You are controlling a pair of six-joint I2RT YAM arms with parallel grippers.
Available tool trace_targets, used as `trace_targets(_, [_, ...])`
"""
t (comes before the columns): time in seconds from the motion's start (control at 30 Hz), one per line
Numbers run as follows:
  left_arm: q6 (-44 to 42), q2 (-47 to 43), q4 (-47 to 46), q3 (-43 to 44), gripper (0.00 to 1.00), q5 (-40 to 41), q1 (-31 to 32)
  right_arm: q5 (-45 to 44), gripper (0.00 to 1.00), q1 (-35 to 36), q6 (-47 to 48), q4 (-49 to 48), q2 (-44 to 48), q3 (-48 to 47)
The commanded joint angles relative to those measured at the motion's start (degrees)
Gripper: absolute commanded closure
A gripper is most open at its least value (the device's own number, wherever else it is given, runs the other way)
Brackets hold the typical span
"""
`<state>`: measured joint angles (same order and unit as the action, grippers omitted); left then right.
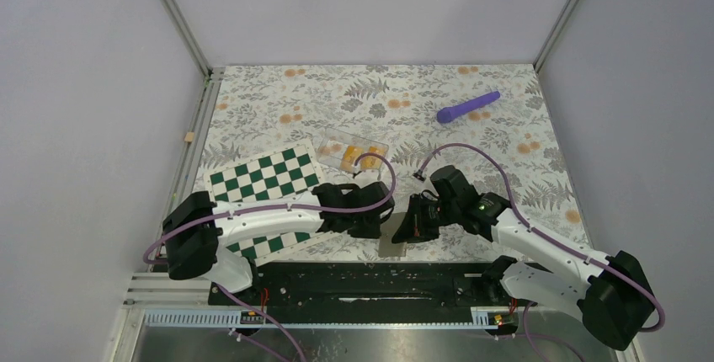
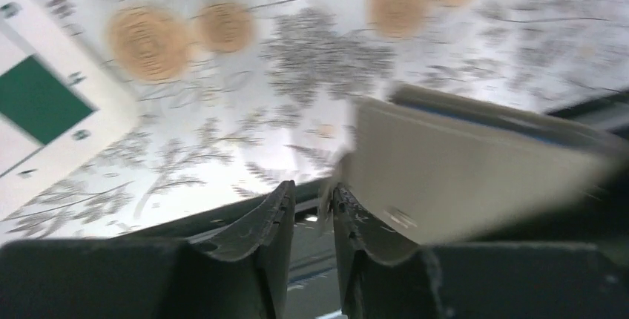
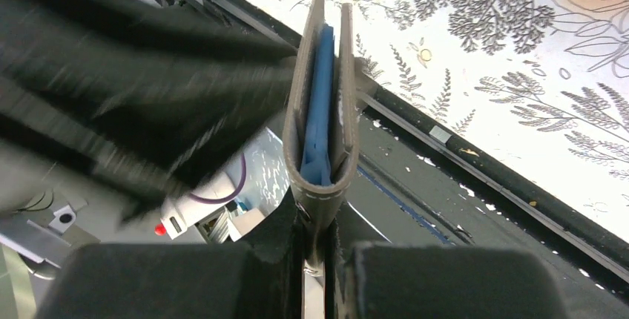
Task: Put the credit cards into the card holder
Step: Open the card holder.
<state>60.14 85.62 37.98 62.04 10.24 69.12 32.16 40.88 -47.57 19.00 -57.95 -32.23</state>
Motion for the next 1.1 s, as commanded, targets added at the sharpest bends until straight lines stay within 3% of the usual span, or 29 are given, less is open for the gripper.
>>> trace_targets(0.0, [2.66, -0.15, 4.83, -6.38, 0.75, 3.16, -3.36, 3.6, 1.0, 0.48, 0.35, -2.03, 2.22, -0.98])
trace_targets(0.17, [2.57, -4.91, 1.02, -11.31, 0.76, 0.51, -5.48, 3.62, 1.0, 0.49, 0.46, -1.75, 2.34, -0.77])
trace_targets(0.3, [0.88, -10.49, -0.26, -12.34, 0.69, 0.36, -5.48, 3.45, 1.0, 0.5, 0.78, -1.38, 2.15, -0.72])
trace_targets(0.5, [1.29, -22.94, -1.49, -14.99, 0.48, 1.07, -6.34, 3.35, 1.0, 0.46, 1.11, -1.4, 1.91, -0.46])
trace_targets(0.67, [0.12, -31.1, -12.28, -20.03, 0.31, -4.28, -6.69, 3.64, 1.0, 0.49, 1.02, -1.64, 1.74, -0.47])
trace_targets(0.83, [-2.14, -28.35, -17.75, -20.24, 0.34, -9.85, -6.92, 4.53, 1.0, 0.46, 0.43, -2.71, 1.44, -0.24])
trace_targets(1.07, [-2.79, -19.94, -21.63, -18.94, 0.54, -15.48, -7.73, 5.15, 1.0, 0.43, -1.21, -4.6, 2.33, 0.92])
